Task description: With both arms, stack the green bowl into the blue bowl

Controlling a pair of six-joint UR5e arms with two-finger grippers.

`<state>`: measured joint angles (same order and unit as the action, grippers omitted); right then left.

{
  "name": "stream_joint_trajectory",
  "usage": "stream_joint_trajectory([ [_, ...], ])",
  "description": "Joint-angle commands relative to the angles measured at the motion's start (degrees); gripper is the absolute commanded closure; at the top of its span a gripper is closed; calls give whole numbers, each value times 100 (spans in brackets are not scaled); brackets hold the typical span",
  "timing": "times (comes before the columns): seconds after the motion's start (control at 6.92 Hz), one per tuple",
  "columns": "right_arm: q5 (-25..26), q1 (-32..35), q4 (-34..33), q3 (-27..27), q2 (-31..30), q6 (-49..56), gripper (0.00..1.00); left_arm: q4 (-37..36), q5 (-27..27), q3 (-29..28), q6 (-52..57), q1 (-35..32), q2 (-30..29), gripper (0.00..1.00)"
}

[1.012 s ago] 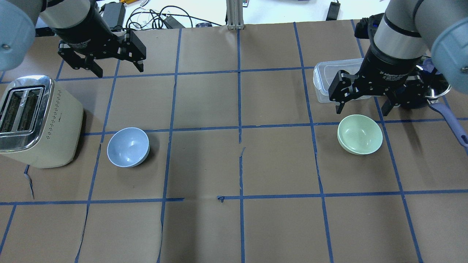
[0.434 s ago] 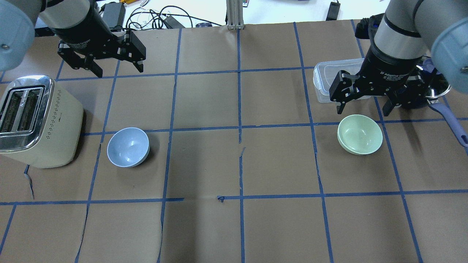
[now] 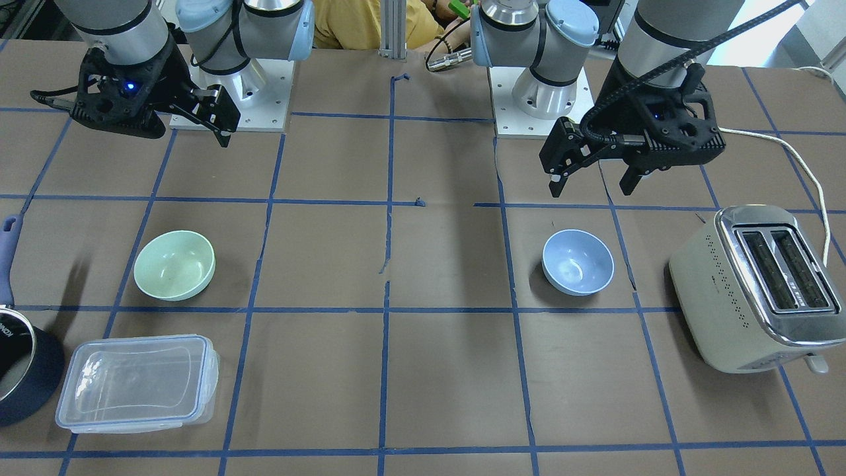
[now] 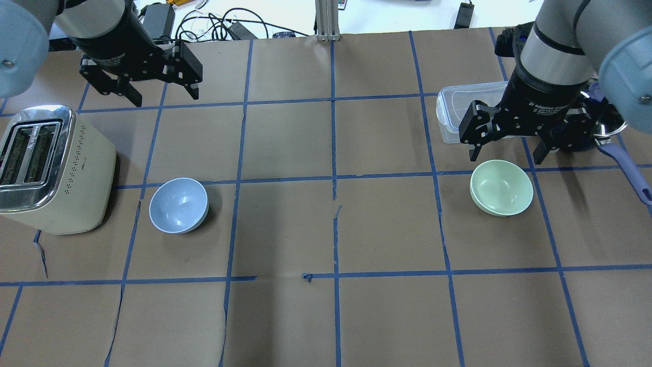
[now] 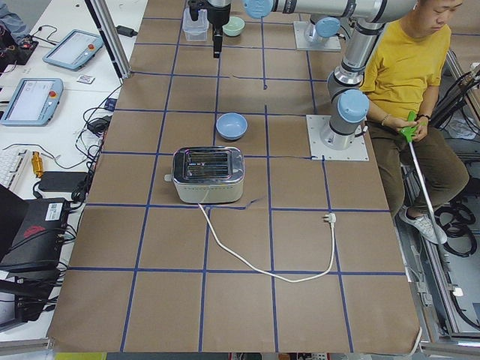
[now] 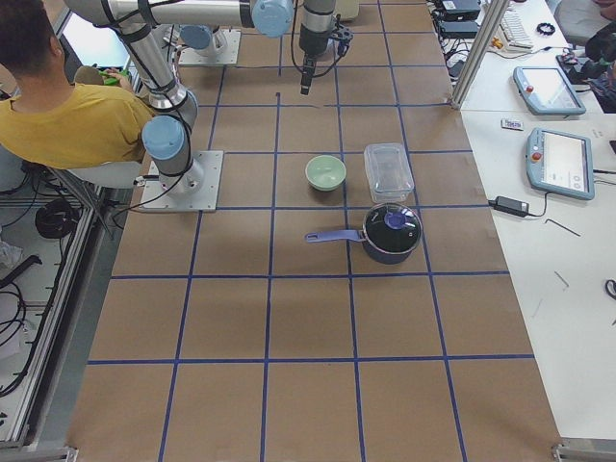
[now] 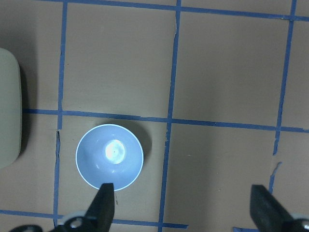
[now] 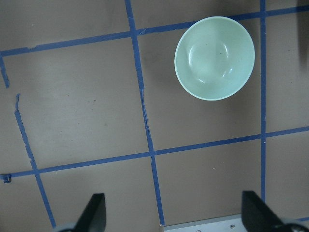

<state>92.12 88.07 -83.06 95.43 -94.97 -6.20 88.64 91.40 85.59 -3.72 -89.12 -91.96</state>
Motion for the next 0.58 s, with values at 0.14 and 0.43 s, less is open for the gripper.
stream_joint_trajectory([
  [0.14,17,0,0,10,5,5,0,-13,0,19,3,0,11,0],
  [0.43,17,0,0,10,5,5,0,13,0,27,3,9,11,0],
])
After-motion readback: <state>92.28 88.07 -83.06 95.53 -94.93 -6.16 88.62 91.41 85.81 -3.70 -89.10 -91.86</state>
